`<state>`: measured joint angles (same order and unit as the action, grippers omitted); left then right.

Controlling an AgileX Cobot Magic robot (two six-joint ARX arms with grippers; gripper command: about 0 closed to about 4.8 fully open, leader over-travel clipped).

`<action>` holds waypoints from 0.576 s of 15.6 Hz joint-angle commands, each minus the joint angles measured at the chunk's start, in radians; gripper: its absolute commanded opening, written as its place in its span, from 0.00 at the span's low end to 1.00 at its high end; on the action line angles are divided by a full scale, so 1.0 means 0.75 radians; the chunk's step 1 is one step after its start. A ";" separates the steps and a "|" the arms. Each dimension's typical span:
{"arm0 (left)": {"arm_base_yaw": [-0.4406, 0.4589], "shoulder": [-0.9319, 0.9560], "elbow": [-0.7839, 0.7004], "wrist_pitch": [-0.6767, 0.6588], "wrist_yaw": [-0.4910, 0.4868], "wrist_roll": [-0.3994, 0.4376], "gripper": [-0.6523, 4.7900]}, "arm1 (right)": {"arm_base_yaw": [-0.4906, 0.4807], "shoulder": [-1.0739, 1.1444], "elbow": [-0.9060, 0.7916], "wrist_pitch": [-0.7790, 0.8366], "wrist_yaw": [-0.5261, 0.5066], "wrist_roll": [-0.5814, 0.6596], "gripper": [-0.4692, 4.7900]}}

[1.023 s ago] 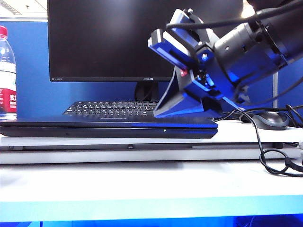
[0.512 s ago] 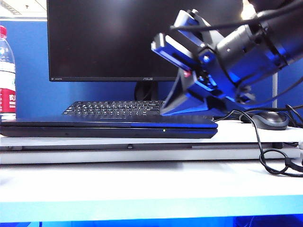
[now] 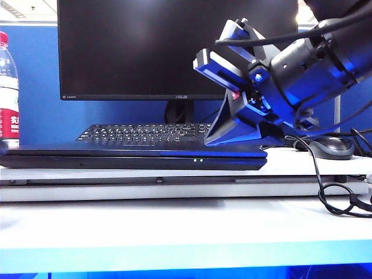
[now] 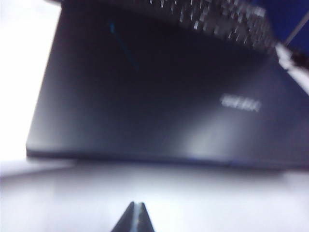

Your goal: Open the lid of the black laptop.

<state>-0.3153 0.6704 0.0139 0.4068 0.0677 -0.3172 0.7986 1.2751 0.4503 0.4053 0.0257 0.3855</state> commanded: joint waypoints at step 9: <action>0.000 0.358 0.011 0.372 0.063 0.091 0.11 | 0.001 -0.004 0.003 0.013 -0.003 0.010 0.09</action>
<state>-0.3153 0.9337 0.0170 0.6422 0.1017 -0.2676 0.7986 1.2751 0.4503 0.4042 0.0254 0.3885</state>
